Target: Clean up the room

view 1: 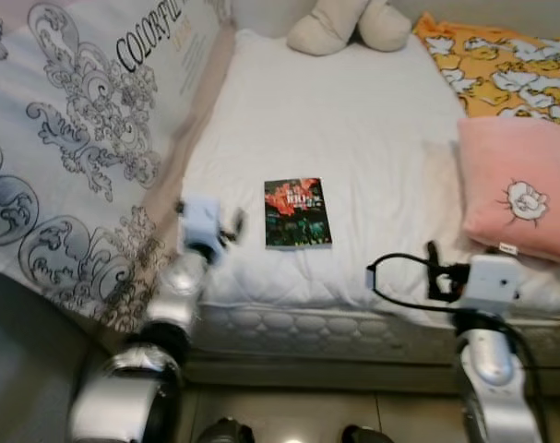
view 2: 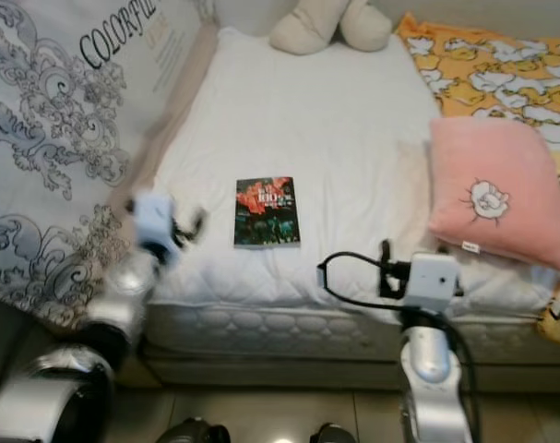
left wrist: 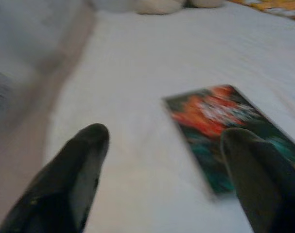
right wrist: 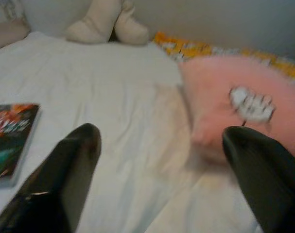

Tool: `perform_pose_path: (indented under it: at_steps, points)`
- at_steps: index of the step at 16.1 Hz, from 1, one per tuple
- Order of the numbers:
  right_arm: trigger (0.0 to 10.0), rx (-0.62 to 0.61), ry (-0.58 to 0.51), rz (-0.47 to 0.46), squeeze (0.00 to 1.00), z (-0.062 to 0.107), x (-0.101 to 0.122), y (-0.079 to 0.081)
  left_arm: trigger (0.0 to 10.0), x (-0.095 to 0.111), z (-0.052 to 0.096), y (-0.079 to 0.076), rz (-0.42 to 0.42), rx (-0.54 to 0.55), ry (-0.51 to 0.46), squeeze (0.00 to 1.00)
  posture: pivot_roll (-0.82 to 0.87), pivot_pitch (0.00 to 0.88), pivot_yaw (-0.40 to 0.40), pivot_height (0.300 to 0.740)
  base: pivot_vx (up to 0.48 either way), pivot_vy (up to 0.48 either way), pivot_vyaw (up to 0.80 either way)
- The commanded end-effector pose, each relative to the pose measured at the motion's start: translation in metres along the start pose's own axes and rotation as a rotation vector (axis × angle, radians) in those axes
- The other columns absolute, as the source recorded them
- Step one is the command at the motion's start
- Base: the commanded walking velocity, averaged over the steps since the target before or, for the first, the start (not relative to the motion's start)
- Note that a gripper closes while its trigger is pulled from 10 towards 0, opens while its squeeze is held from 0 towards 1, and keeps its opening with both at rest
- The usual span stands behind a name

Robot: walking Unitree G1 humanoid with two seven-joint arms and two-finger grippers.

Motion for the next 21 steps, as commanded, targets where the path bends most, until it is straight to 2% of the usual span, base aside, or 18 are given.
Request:
perform_pose_path:
  at_steps: [1,3,5,7,8,9,10,14,17,21]
  points:
    - [10.0,-0.003,-0.014,-0.047,1.00,-0.006,0.000,-0.002,10.0,0.018,-0.004,-0.006,0.001,-0.033,-0.068,1.00,-0.01,0.000,0.049,0.740,0.000,-0.458,0.00]
    - [10.0,0.022,-0.006,-0.061,1.00,-0.012,-0.005,0.007,10.0,0.024,-0.006,-0.020,0.004,-0.092,-0.096,1.00,-0.02,0.000,0.037,0.740,0.000,-0.439,0.00]
    - [10.0,0.042,-0.018,-0.053,1.00,-0.014,-0.004,0.012,10.0,0.025,-0.007,-0.023,-0.004,-0.088,-0.099,1.00,-0.04,0.000,0.040,0.740,0.127,-0.414,0.00]
    - [10.0,0.056,-0.066,-0.022,1.00,-0.017,0.004,0.015,10.0,0.016,-0.006,-0.020,0.067,-0.041,-0.055,1.00,-0.05,0.000,0.044,0.740,0.264,-0.398,0.00]
    - [10.0,0.062,-0.080,-0.016,1.00,-0.017,0.006,0.015,10.0,0.015,-0.005,-0.026,0.075,-0.060,-0.052,1.00,-0.05,0.000,0.043,0.740,0.262,-0.398,0.00]
    - [10.0,0.063,-0.083,-0.015,1.00,-0.017,0.006,0.016,10.0,0.015,-0.005,-0.028,0.075,-0.067,-0.053,1.00,-0.05,0.000,0.043,0.740,0.262,-0.398,0.00]
    - [10.0,0.077,-0.091,-0.001,1.00,-0.017,0.005,0.018,10.0,0.019,-0.005,-0.034,0.042,-0.087,-0.077,1.00,-0.05,0.000,0.042,0.740,0.266,-0.398,0.00]
    - [10.0,0.115,-0.109,-0.005,1.00,-0.013,0.005,0.024,10.0,0.022,-0.006,-0.030,0.062,-0.081,-0.087,1.00,-0.05,0.000,0.041,0.740,0.266,-0.397,0.00]
    - [10.0,0.107,-0.090,-0.021,1.00,-0.013,0.001,0.022,10.0,0.024,-0.002,-0.035,0.127,-0.103,-0.115,1.00,-0.04,0.000,0.029,0.740,0.264,-0.399,0.00]
    - [10.0,0.118,-0.088,-0.020,1.00,-0.012,-0.002,0.022,10.0,0.017,0.004,-0.032,0.092,-0.090,-0.105,1.00,-0.03,0.000,0.025,0.740,0.260,-0.400,0.00]
Point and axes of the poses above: a point about 5 cm out from each wrist's last joint towards the gripper, its own z axis pointing back from the gripper into the wrist, its own x axis along the axis of the wrist's last joint, y = z × x, the point moved 3 cm from there along -z, pointing out of the wrist towards the gripper, and after that the axes turned 10 degrees about z, right-handed, at the moved point
